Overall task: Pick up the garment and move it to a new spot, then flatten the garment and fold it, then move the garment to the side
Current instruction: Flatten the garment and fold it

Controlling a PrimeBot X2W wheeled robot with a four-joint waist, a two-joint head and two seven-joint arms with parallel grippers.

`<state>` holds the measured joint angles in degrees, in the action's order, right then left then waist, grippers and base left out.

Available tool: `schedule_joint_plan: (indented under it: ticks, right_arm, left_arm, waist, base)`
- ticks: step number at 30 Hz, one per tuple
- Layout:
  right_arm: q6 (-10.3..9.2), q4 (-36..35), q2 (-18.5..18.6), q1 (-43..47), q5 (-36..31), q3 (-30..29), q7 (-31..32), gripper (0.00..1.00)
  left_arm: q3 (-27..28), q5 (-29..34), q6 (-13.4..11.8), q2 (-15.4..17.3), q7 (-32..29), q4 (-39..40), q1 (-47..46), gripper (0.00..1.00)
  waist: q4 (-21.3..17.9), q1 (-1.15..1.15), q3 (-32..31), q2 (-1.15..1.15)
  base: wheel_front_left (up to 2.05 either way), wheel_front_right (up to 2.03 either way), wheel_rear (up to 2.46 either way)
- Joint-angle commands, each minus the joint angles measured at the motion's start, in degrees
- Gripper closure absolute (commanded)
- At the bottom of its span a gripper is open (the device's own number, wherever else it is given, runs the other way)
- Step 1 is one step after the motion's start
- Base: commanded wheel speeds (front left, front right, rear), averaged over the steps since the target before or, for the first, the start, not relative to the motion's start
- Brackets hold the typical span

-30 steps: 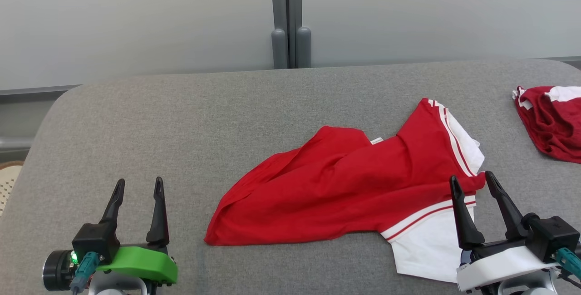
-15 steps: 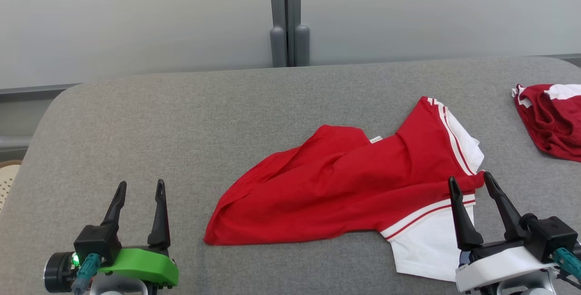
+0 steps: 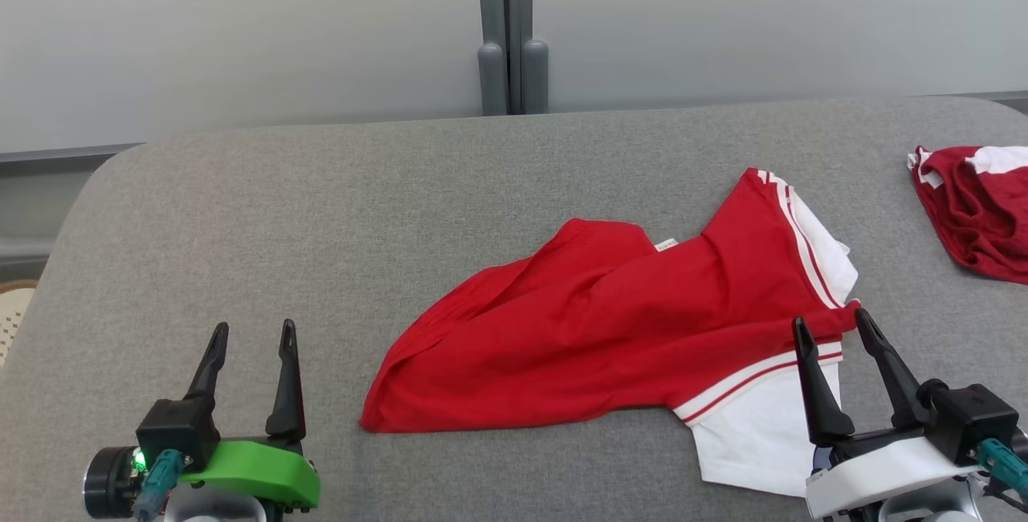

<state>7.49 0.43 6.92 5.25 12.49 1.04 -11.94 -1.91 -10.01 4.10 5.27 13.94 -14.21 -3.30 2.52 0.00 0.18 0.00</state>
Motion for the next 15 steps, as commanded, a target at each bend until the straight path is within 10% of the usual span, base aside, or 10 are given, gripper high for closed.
schedule_joint_plan:
  ticks: [1, 15]
  right_arm:
    - [0.01, 0.4, 0.06, -0.42, -0.01, -0.26, 0.07, 0.0]
    - [0.01, 14.2, 0.44, -1.63, -1.59, -3.64, -0.84, 0.0]
  left_arm:
    - [-0.54, 0.18, 0.02, 0.37, 0.16, -0.19, -0.17, 0.0]
    - [-7.95, -0.23, 2.01, -1.07, 0.35, -11.62, -1.81, 0.0]
  waist:
    - [-0.04, 0.0, 0.09, 0.0]
    - [-1.3, 0.0, 2.03, 0.0]
  base:
    - [0.0, 0.0, 0.0]
    - [0.0, 0.0, 0.0]
